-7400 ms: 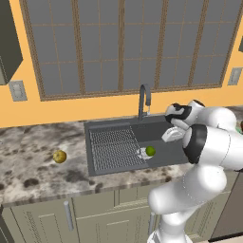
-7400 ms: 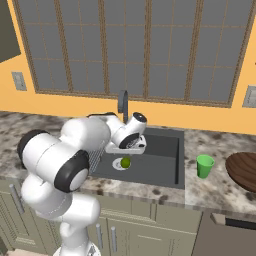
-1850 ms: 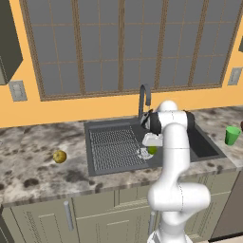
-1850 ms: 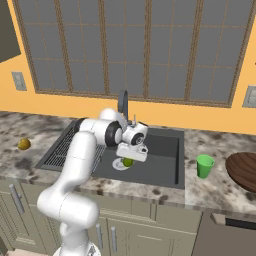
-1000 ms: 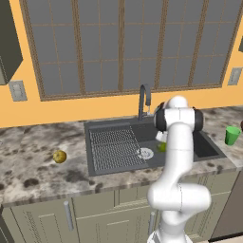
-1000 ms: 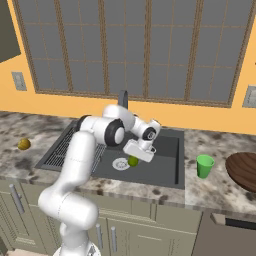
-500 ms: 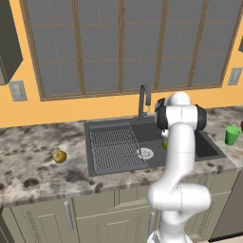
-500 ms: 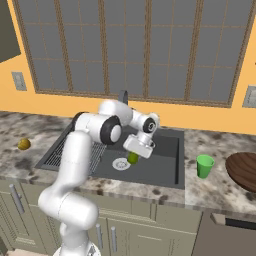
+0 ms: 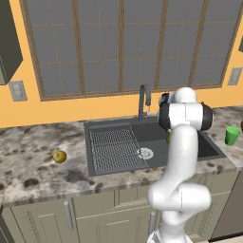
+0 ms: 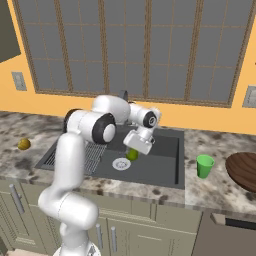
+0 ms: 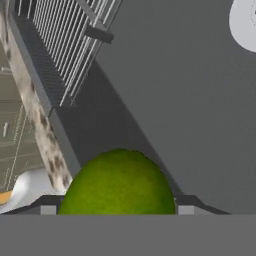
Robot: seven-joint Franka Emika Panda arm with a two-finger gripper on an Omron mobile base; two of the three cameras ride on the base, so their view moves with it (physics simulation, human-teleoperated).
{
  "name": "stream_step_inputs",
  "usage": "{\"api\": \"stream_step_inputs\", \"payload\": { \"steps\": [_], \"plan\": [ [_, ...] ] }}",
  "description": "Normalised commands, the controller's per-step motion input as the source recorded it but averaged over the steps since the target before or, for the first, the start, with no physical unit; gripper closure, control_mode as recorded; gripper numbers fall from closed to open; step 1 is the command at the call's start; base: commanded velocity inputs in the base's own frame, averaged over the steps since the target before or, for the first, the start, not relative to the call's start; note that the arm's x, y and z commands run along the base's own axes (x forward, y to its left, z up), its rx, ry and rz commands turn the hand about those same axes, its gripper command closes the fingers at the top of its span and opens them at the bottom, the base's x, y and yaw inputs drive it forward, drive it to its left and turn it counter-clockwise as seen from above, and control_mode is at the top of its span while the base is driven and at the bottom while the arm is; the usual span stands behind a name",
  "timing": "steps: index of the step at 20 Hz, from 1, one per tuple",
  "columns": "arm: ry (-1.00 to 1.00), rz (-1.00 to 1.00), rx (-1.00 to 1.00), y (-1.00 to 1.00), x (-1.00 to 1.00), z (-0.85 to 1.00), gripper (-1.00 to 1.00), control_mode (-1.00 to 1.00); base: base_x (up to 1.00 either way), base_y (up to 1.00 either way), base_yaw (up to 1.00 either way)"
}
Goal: Remove the squash and lime from the sink. Then move the bowl and cup from the counter to the sink for washing.
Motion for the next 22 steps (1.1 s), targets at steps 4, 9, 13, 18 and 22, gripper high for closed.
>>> {"api": "stream_step_inputs", "payload": {
  "steps": [4,9,13,18,22],
  "plan": [
    [-0.29,-0.01,0.11,0.00,-0.41,0.34,1.00,-1.00,0.00,0.00,0.00],
    [-0.26,-0.08,0.02,0.03,-0.43,0.38,1.00,-1.00,0.00,0.00,0.00],
    [-0.09,-0.19,0.00,0.03,-0.48,0.38,1.00,-1.00,0.00,0.00,0.00],
    [-0.02,-0.28,0.00,0.11,-0.45,0.32,1.00,-1.00,0.00,0.00,0.00],
    [0.00,-0.27,0.00,0.18,-0.39,0.33,1.00,-1.00,0.00,0.00,0.00]
  ]
}}
